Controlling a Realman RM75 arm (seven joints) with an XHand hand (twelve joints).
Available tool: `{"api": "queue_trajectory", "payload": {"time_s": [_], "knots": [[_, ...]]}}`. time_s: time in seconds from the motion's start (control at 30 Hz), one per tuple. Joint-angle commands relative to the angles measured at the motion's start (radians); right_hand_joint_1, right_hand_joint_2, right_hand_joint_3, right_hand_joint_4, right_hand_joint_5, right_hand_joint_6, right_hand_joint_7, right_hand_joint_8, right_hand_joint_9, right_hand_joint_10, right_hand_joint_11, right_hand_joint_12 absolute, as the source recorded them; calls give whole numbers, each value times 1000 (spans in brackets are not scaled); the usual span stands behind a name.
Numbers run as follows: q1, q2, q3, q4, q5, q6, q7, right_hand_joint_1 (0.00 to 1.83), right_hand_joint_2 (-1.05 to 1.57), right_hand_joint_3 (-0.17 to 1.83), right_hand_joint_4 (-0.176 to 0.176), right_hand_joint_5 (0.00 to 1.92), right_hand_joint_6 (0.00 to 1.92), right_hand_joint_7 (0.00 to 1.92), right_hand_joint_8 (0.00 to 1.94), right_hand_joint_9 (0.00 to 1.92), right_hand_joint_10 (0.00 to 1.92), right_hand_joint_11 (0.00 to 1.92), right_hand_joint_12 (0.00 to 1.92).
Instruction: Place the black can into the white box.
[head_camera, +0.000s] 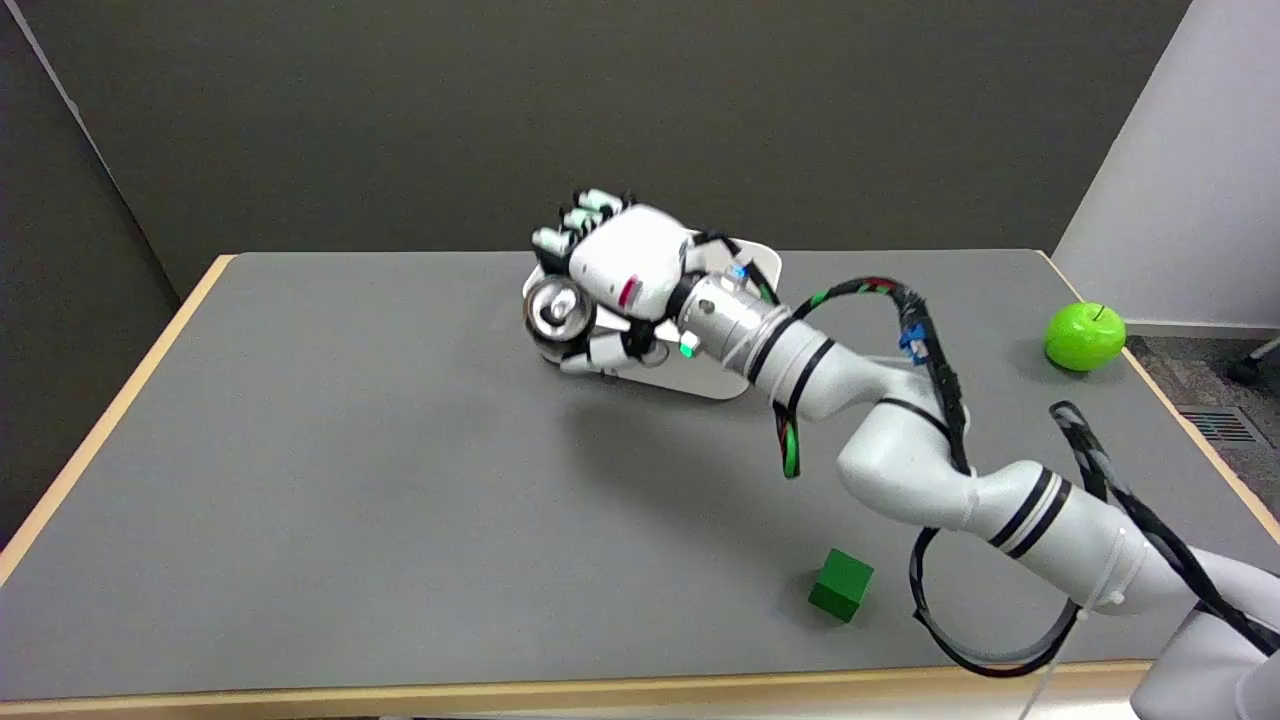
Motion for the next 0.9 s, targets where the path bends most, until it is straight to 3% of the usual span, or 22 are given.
{"api": "queue_trajectory", "payload": {"time_s": [0.03,0.37,0.6,0.9], "knots": [[123,-9,156,20,0,60,-256,1117,1242,164,-74,572,1751,685,1338,362,826,161,1229],[275,-52,182,-277,31,57,-329,1116,1244,155,-69,576,1741,687,1340,384,847,189,1251],[336,-78,108,-562,233,97,-329,1118,1246,148,-69,578,1739,687,1336,383,852,192,1252],[293,-69,34,-613,333,114,-323,1120,1246,147,-73,581,1739,685,1334,389,858,194,1253]]}}
